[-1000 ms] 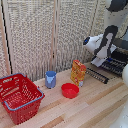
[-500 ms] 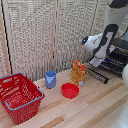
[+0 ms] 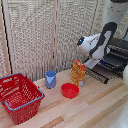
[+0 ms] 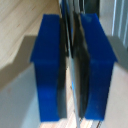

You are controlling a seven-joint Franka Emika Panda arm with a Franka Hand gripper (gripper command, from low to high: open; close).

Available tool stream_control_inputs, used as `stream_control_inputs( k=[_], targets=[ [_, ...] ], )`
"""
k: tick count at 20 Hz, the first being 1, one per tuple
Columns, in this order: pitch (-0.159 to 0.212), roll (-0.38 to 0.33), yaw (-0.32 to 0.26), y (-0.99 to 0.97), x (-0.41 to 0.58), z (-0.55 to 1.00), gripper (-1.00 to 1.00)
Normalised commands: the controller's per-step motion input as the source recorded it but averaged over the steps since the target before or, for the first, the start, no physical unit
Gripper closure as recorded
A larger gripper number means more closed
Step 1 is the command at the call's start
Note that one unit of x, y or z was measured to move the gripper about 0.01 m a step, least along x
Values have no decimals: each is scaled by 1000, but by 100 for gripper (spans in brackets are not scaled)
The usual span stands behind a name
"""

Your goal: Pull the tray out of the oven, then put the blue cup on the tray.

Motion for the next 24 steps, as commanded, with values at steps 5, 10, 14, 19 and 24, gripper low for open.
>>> stream_control_inputs(
  k=[5,10,14,19,24],
  targets=[
    [10,0,11,79,253,-43,-100],
    [-28,4,-30,-3,70,263,-100],
    [-94,0,-45,0,129,631,-100],
    [-81,42,-79,2,78,758,-100],
    [-11,133,-69,67,155,730,-100]
  ],
)
